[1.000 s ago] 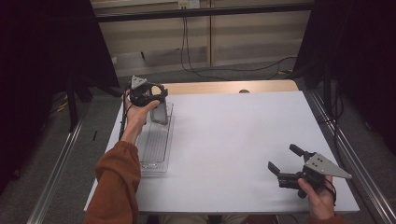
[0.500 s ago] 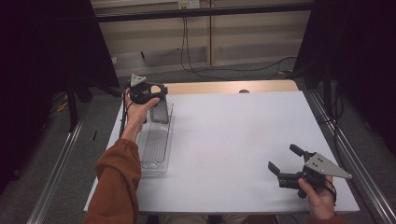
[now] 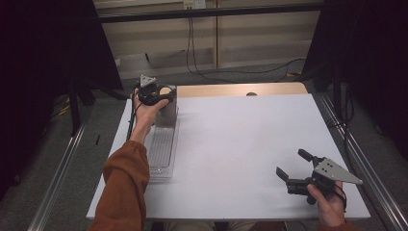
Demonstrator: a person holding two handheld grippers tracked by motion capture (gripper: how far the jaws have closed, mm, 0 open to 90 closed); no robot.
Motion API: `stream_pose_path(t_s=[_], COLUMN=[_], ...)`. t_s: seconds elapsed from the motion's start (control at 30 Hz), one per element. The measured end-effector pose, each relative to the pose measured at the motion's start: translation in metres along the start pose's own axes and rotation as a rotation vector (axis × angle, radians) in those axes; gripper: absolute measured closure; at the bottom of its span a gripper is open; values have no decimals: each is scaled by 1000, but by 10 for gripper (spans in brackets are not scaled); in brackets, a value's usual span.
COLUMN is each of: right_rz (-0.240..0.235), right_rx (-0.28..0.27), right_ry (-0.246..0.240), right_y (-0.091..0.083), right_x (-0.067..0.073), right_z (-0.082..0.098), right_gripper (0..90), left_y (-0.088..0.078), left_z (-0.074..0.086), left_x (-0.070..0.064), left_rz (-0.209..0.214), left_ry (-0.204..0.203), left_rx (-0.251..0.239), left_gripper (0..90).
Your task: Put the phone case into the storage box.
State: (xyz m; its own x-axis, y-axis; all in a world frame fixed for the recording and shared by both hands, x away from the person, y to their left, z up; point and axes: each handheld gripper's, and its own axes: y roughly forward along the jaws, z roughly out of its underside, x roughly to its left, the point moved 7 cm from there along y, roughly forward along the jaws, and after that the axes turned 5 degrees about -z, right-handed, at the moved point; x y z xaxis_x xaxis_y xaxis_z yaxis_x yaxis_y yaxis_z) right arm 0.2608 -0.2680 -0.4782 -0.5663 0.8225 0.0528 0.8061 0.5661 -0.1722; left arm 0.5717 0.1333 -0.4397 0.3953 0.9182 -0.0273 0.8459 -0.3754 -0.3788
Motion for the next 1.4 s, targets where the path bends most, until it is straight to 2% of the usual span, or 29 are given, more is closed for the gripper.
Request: stream_pose_path(t_s=[0.07,0.23,0.3,0.4,0.47,0.6,0.67,0.7,0.77,0.83,0.9,0.97,1.03,1.07,1.13,1.17,1.27,1.37,1.4], right_rz=[1,-1,-2,-1,0,-4,-2,0,-6,-8,-6,-8,-9,-9,-9,-9,-9,-10,-11], right_rx=[1,2,2,1,1,4,2,2,6,7,5,10,11,10,13,15,9,15,16], right_ry=[1,1,1,0,3,5,5,10,9,6,8,9,10,9,10,9,6,3,6], right_y=[0,0,0,-1,-1,-1,0,0,-1,-1,-1,-1,-1,-1,-2,-2,-2,-2,-2], right_x=[-1,0,0,-1,-1,-1,-1,-1,0,0,-1,-1,-1,-1,-1,-1,-1,-1,-1], right_z=[0,0,1,1,1,1,2,2,2,3,3,3,3,3,4,4,3,4,4], right_gripper=[0,0,0,0,0,0,0,0,0,0,0,0,0,0,0,0,0,0,0], left_y=[2,5,7,9,9,8,9,11,12,14,17,20,22,23,24,24,22,20,20], left_z=[2,4,5,5,3,-8,-10,-10,-11,-11,-9,-8,-6,-5,-4,-4,-5,-8,-10], left_x=[2,4,5,6,7,6,6,6,8,7,6,6,4,3,3,3,5,5,3], left_rz=[-13,-11,-29,-38,-48,-57,-70,-59,-69,-63,-63,-76,-56,-58,-75,-60,-69,-52,-53], left_ry=[-4,-31,-42,-46,-30,-26,-23,-26,-46,-48,-30,-38,-28,-16,-17,-19,-22,-23,-34], left_rx=[5,12,19,24,27,-9,0,2,4,4,24,20,43,48,50,52,60,43,31], left_gripper=[99,58,54,54,54,54,54,54,54,54,54,54,65,75,102,115,132,136,136])
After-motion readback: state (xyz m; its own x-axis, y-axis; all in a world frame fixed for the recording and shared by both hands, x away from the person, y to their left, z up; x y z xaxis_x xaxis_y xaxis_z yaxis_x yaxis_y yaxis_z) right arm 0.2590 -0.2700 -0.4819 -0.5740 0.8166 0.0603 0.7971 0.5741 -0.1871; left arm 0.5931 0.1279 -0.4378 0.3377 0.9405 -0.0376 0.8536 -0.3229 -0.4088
